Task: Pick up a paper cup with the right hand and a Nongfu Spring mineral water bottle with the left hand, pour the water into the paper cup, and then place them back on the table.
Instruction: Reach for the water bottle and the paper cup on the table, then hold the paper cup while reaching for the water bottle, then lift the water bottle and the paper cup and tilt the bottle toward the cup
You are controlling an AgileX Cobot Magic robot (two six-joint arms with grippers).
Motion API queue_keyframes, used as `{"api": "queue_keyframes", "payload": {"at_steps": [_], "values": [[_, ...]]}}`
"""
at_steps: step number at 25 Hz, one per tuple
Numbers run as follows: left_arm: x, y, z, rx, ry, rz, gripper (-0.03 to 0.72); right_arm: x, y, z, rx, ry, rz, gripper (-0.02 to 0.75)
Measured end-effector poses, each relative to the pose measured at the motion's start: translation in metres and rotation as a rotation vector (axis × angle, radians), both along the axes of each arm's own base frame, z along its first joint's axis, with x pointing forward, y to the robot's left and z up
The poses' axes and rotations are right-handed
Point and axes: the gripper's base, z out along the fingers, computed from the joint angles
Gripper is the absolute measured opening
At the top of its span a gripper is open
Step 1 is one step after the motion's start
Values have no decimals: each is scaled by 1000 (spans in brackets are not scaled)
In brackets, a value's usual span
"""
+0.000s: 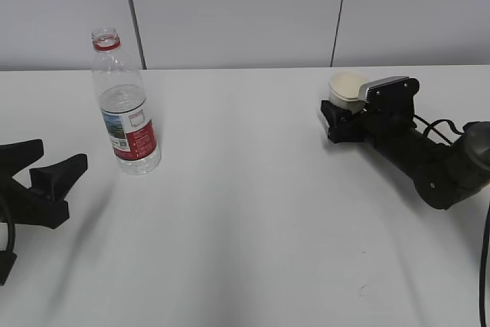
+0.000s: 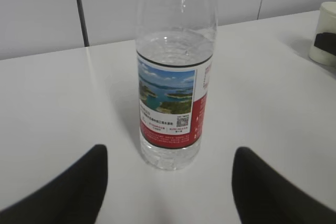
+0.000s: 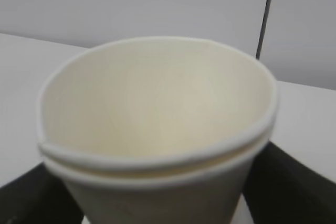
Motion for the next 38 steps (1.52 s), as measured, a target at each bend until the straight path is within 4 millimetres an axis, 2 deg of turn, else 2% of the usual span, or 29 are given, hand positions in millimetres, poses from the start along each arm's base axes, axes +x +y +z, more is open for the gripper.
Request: {"api": "queue_keyframes", "payload": {"at_steps": [7,19,21,26,38], "values": [[1,0,-2,0,6,1,461,0,0,-1,-4,11,0,573],[22,-3,-31,21,99,-9,463,0,0,-1,10,15,-1,525],[28,-3,-33,23,97,-11,491,0,0,-1,10,15,-1,525],[42,-5,-37,23,84,-13,617,0,0,-1,11,16,-1,525],[71,-12,-23,1,-10,-56,637,0,0,-1,28,20,-3,524]]}}
